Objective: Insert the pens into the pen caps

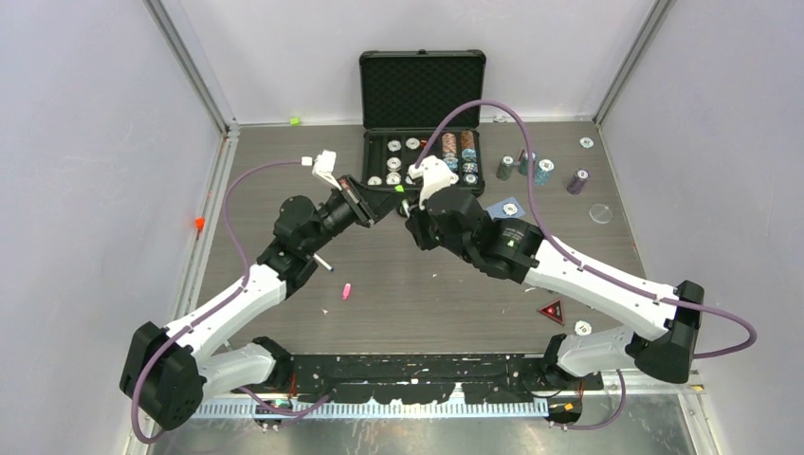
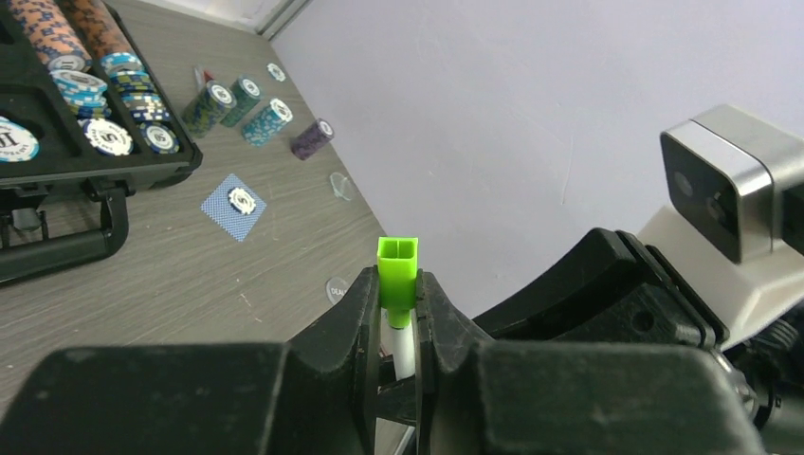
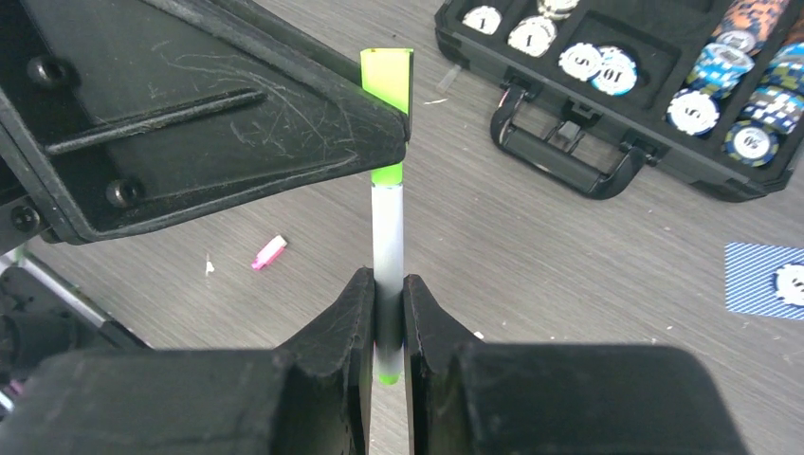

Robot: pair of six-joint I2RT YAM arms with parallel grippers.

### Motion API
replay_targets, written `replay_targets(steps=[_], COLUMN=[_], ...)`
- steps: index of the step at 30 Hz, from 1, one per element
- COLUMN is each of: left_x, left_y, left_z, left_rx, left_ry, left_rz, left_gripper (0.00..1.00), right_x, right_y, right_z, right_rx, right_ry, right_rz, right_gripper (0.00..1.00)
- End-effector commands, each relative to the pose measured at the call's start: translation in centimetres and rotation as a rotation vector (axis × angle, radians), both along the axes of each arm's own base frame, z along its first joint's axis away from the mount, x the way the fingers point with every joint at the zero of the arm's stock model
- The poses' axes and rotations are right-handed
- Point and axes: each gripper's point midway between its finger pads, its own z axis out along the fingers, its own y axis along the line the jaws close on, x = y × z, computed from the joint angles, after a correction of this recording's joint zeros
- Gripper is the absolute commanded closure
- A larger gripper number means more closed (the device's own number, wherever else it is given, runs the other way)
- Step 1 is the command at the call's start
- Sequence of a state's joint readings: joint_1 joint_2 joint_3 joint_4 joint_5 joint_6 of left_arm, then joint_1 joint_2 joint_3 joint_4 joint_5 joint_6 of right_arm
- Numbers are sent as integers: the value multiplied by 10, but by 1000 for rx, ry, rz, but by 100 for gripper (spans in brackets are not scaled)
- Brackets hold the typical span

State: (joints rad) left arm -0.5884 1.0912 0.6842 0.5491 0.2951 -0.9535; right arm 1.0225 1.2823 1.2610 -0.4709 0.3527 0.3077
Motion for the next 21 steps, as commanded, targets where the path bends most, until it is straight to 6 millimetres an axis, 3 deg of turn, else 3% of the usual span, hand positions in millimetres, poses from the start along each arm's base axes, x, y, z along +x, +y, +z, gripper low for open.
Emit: replay_targets(steps=[1,11,16,21], left_x=[-18,-13,-16,-28], left_y=[-15,-19,-24,-33], left_z=[-31,-42,-40,-32], left_rx=[119,122,137,98], left_ry=[168,364,316,161], left_rz=[-81,-26,-50,-154], left_gripper=[100,100,100,100], right_x=[32,49,50,42], right_y=[5,16,19,11], right_z=[81,93,102,123], right_rx=[120,60,90,209], right_ry=[-210,-289,-281,-252], right_rz=[-71,-67,-36,56], right_gripper=[99,99,100,100])
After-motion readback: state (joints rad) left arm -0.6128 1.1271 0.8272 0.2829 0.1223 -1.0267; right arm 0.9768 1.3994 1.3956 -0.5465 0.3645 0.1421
